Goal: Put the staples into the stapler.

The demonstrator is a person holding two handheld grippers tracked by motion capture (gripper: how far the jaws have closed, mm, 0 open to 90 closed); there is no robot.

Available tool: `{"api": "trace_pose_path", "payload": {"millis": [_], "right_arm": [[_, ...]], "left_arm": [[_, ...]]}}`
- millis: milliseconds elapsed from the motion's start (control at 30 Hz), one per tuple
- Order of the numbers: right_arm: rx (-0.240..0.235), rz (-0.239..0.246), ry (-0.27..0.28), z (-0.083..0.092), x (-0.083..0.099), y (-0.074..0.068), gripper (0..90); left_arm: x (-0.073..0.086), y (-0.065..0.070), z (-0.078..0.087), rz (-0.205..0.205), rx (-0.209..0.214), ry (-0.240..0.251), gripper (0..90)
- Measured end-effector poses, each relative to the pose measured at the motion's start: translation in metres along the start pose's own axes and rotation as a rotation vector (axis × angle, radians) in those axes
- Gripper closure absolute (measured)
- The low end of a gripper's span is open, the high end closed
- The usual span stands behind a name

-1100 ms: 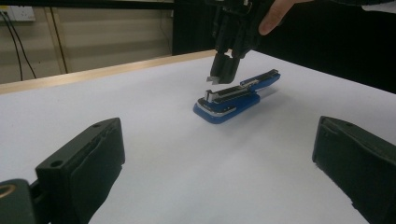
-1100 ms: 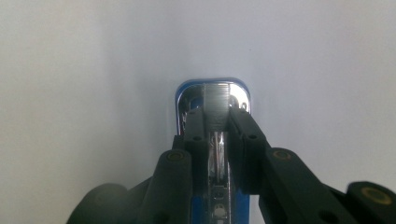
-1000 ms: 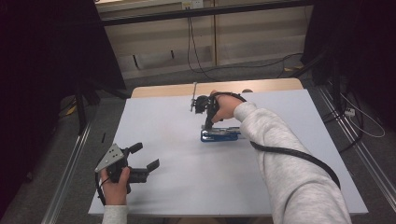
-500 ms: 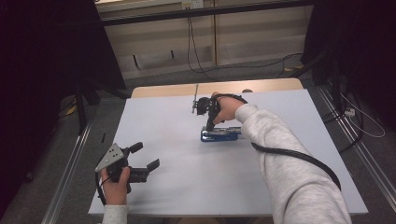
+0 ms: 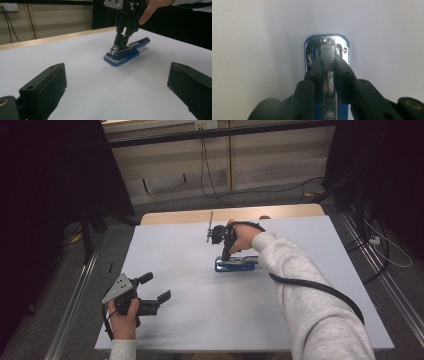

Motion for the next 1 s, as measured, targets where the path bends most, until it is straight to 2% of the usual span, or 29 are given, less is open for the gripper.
{"api": "trace_pose_path", "payload": {"millis": [467, 767, 833, 867, 1000], "right_arm": [[-0.001, 0.009, -0.01, -0.0027, 0.0016, 0.0005, 78.1], [-0.001, -0.001, 0.006, -0.0033, -0.002, 0.0011, 77.5], [-0.005, 0.004, 0.004, -0.0043, -0.0036, 0.0014, 75.3], [-0.002, -0.006, 0.007, -0.0061, -0.005, 0.0016, 68.8], [0.001, 0.0, 0.015, -0.0062, -0.0057, 0.0006, 66.7]], "left_arm": [[0.0005, 0.0003, -0.0001, 0.003, 0.002, -0.004, 2.4], [0.0015, 0.0017, -0.0013, 0.0, 0.006, -0.013, 2.4], [0.0012, 0.0015, -0.0011, -0.002, 0.006, -0.011, 2.4], [0.0011, 0.0018, -0.0009, 0.0, 0.007, -0.01, 2.4], [0.0011, 0.0012, -0.0007, 0.0, 0.006, -0.01, 2.4]]}}
Point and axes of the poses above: each handheld gripper's, and its own axes: z roughly backward along the jaws, x roughly out of its underside, y roughly to its right, the point moved 8 cm from there along -z, roughly forward along the jaws, and after that the axes turned 8 degrees about z, right-handed, at the moved point
